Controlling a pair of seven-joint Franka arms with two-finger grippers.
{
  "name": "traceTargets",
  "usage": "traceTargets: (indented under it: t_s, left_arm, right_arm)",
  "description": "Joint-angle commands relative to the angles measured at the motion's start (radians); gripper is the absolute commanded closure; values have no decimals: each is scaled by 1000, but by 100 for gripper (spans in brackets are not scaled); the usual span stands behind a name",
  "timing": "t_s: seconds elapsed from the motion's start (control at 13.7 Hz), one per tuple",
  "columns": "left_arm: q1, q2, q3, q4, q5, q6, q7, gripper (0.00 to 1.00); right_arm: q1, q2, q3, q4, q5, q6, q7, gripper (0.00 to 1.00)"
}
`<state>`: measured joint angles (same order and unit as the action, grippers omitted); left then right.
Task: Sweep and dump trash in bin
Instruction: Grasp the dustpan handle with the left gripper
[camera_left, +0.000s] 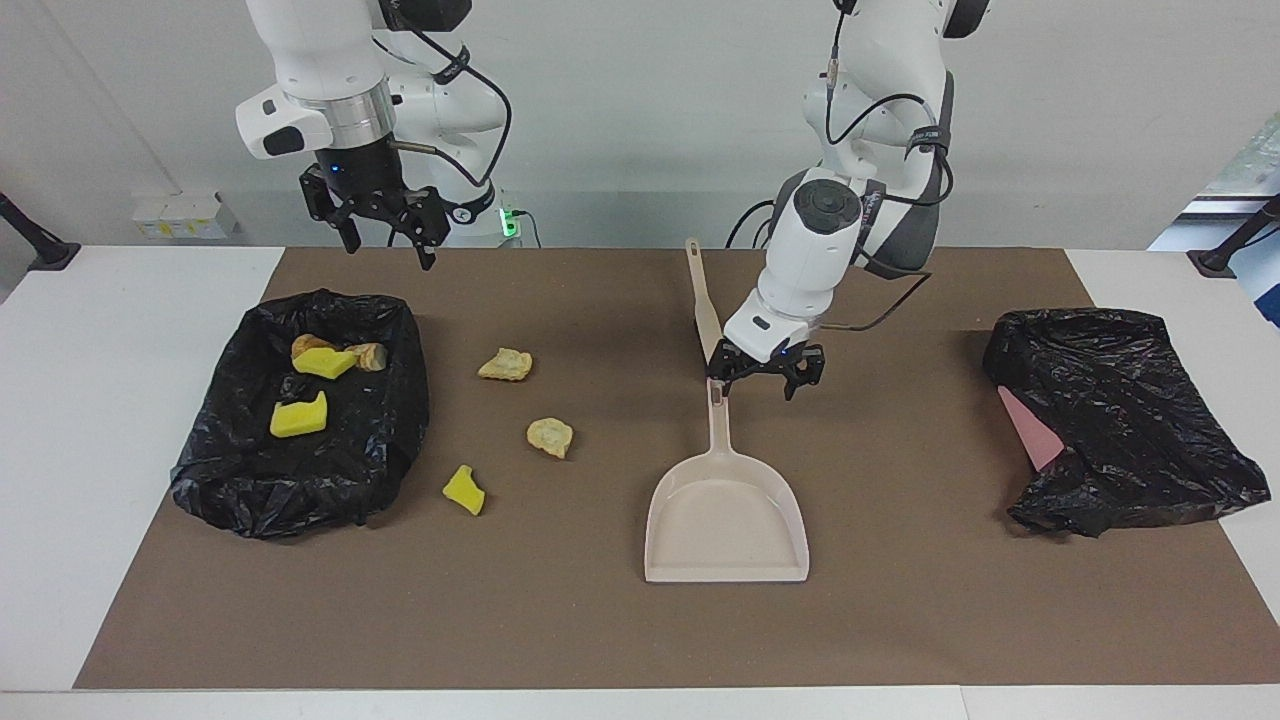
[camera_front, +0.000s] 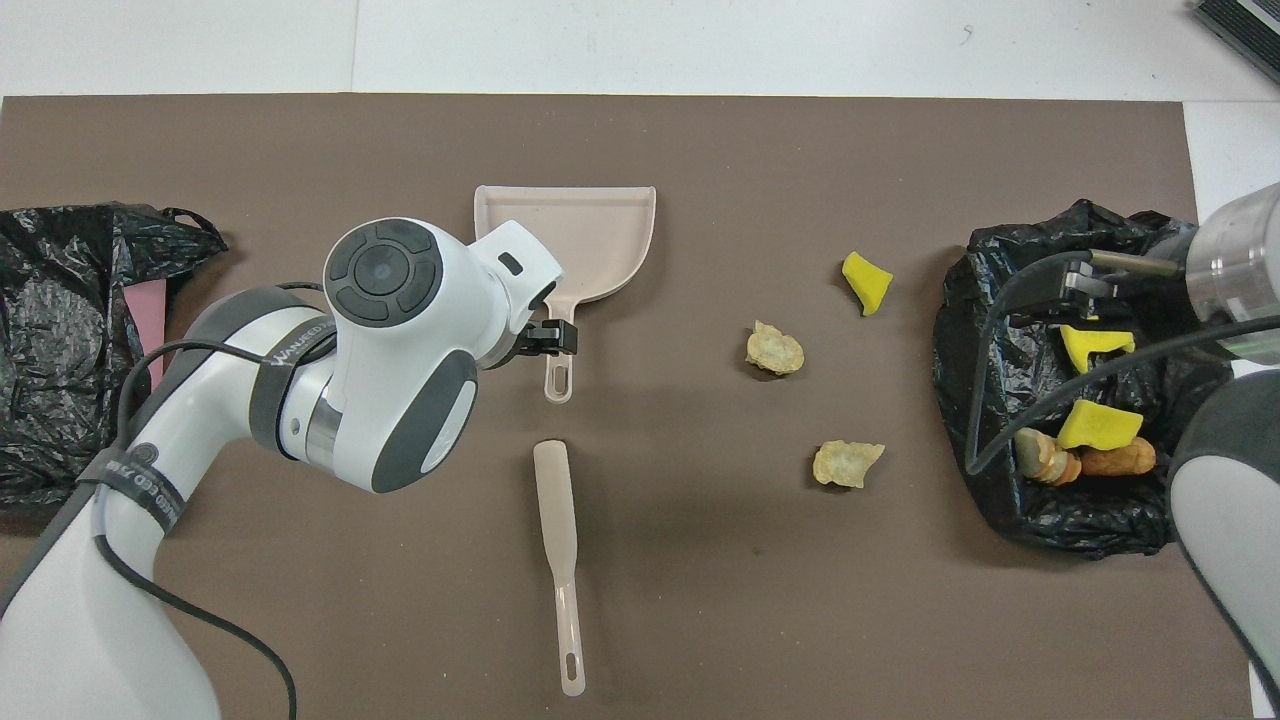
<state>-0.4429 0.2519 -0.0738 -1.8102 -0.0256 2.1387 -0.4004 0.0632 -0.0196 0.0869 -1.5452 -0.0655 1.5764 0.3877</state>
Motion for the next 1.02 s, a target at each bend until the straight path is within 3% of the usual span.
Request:
traceTargets:
  t_s: [0.0,0.22,0.58,0.66,0.73,0.8,0.95]
  left_arm:
    - [-55,-25,17,-44,-8,-13,-62,0]
    - [-71,-11,16,-47,-8,42,-90,0]
    - [-74,110,16,-1,-4,130,-97,0]
    - [-88,140,16,8,4,159,-97,5]
    - [-92,156,17,44,7,147,-95,30]
    - [-92,161,17,72,19,118,-95,45]
    - [-91,162,17,101,33,83,-92,46]
  right_arm:
    - [-40,-26,10,-36,16,30,-84,0]
    - [-40,-20,10,-30,42,30,-95,0]
    - [-43,-22,10,-27,44,17,-93,0]
    - [-43,-20,10,-29,44,19,-93,0]
    - [-43,-22,10,-27,44,19,-93,0]
    - [-43,-22,8,-27,44,20,-93,0]
    - [-43,-22,8,-29,44,19,-93,0]
